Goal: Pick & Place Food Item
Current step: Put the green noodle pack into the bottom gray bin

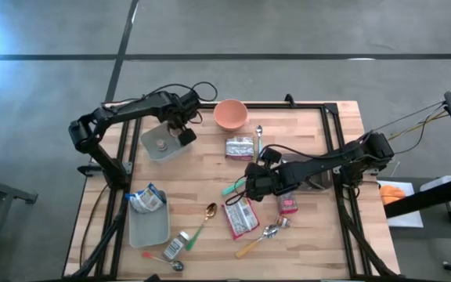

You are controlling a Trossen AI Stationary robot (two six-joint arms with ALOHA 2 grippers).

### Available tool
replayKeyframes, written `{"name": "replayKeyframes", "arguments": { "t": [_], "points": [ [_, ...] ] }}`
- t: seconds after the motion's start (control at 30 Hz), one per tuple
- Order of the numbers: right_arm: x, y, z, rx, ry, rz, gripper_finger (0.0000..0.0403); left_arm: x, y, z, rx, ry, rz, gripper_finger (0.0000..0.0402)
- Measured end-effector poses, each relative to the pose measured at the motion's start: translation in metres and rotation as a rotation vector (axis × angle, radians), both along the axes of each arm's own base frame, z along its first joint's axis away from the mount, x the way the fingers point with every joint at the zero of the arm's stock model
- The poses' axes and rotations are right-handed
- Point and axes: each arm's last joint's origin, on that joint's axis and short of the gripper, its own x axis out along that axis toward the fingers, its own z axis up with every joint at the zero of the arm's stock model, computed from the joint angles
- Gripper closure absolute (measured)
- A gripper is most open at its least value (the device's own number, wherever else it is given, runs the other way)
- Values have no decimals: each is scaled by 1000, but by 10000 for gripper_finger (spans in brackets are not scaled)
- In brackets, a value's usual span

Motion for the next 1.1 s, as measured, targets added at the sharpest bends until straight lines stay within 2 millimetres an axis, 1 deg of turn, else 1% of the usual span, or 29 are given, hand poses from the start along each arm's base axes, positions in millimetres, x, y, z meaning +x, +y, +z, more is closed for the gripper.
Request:
{"name": "replayKeyframes", "arguments": {
  "t": [0.2, 0.33, 0.4, 0.5, 0.63, 0.7, 0.87, 1.0, 1.1],
  "points": [
    [2, -15, 0, -1, 3, -44, 26, 0, 0, 18, 3, 6, 0, 56],
    [3, -30, 0, -3, 11, -88, 26, -8, -7, 40, 39, -50, -5, 56],
    [3, -39, 0, -4, 20, -115, 26, -16, -14, 56, 70, -100, -5, 56],
    [0, -54, 1, -4, 25, -160, 26, -34, -27, 78, 115, -193, 26, 56],
    [-3, -72, 2, 13, 16, -213, 26, -58, -53, 97, 111, -335, 57, 56],
    [-3, -81, 1, 60, 1, -228, 26, -66, -68, 100, 102, -398, 57, 56],
    [-2, -109, -12, 268, -100, -233, 26, -74, -99, 97, 98, -485, 20, 56],
    [-8, -133, -28, 408, -189, -279, 26, -71, -115, 89, 145, -510, -15, 56],
    [-16, -144, -40, 471, -220, -367, 26, -70, -122, 79, 174, -484, -39, 56]
  ]
}}
